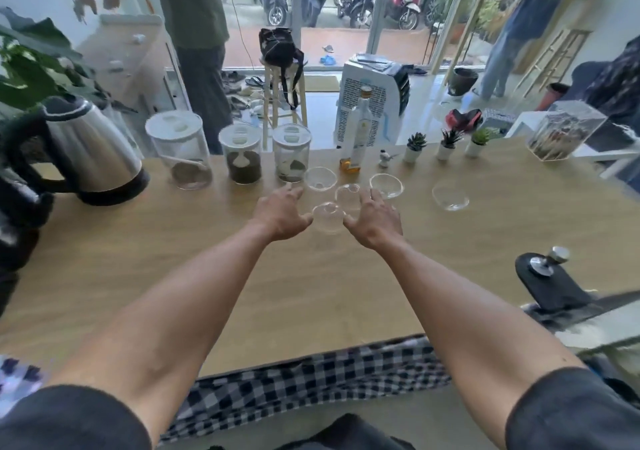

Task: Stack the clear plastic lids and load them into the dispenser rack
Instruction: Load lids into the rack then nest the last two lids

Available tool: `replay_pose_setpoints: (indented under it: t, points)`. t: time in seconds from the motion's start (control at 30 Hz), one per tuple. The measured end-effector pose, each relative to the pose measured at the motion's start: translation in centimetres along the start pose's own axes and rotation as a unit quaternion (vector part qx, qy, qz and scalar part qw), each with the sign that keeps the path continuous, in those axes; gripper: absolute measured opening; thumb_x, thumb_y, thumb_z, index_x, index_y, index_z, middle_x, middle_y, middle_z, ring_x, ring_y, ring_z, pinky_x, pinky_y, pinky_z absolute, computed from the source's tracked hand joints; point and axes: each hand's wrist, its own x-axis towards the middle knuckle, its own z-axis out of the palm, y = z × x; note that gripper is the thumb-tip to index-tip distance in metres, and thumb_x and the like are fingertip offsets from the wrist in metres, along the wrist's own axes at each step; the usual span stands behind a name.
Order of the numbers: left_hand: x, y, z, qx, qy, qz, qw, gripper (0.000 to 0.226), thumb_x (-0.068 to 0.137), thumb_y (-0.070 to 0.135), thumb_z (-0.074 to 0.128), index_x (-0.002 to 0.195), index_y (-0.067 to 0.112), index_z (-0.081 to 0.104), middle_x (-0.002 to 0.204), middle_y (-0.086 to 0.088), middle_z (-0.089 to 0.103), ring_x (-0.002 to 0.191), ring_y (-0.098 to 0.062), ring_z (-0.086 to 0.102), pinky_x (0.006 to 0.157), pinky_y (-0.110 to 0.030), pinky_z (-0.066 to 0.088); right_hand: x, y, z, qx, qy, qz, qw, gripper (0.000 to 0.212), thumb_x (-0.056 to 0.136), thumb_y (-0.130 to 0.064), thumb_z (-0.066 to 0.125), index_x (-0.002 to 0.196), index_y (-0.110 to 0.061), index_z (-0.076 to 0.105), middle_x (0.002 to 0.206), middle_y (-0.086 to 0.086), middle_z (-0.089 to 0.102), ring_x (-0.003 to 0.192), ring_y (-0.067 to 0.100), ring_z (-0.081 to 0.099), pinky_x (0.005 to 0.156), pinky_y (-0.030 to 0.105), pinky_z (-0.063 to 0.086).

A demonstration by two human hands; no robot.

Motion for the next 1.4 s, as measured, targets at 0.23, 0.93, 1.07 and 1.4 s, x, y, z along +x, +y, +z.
replay_pose_setpoints:
  t: [0.23, 0.93, 1.07, 1.4]
  points:
    - [4.3, 5.6, 4.0, -0.015, -0.014, -0.052, 0.998, 0.077, 0.092, 0.051, 0.063, 0.159, 0.022, 0.038, 0.165, -0.006, 0.035, 0.149, -0.027, 0.037, 0.117, -0.04, 0.034, 5.0, 7.5, 0.2, -0.009, -0.047, -0.027, 0.998, 0.064, 0.092, -0.041, 0.06, 0.148, -0.015, 0.044, 0.153, 0.009, 0.046, 0.143, 0.032, 0.042, 0.111, 0.047, 0.039]
    - [9.9, 6.9, 12.2, -0.075, -0.025, -0.151, 0.985, 0.094, 0.078, 0.045, 0.082, 0.157, 0.028, 0.035, 0.152, -0.009, 0.043, 0.136, -0.035, 0.046, 0.111, -0.045, 0.041, 13.3, 13.6, 5.4, -0.067, 0.044, -0.089, 0.993, 0.036, 0.09, 0.001, 0.051, 0.115, -0.019, 0.066, 0.111, 0.005, 0.071, 0.107, 0.028, 0.058, 0.096, 0.042, 0.033]
    - [9.9, 6.5, 12.2, -0.083, -0.011, -0.146, 0.986, 0.096, 0.074, 0.048, 0.085, 0.156, 0.03, 0.037, 0.143, -0.009, 0.048, 0.13, -0.033, 0.051, 0.107, -0.045, 0.045, 13.3, 12.7, 4.8, 0.088, 0.12, -0.027, 0.989, 0.026, 0.098, -0.009, 0.057, 0.116, -0.022, 0.071, 0.106, 0.002, 0.075, 0.106, 0.027, 0.059, 0.094, 0.041, 0.03]
    - [9.0, 4.1, 11.1, -0.134, 0.009, -0.148, 0.98, 0.11, 0.068, 0.052, 0.09, 0.156, 0.016, 0.036, 0.151, -0.004, 0.045, 0.138, -0.026, 0.047, 0.113, -0.04, 0.042, 15.3, 8.6, 2.6, 0.679, -0.046, 0.225, 0.698, 0.017, 0.102, 0.001, 0.054, 0.113, -0.011, 0.057, 0.093, 0.011, 0.063, 0.074, 0.019, 0.062, 0.074, 0.038, 0.058]
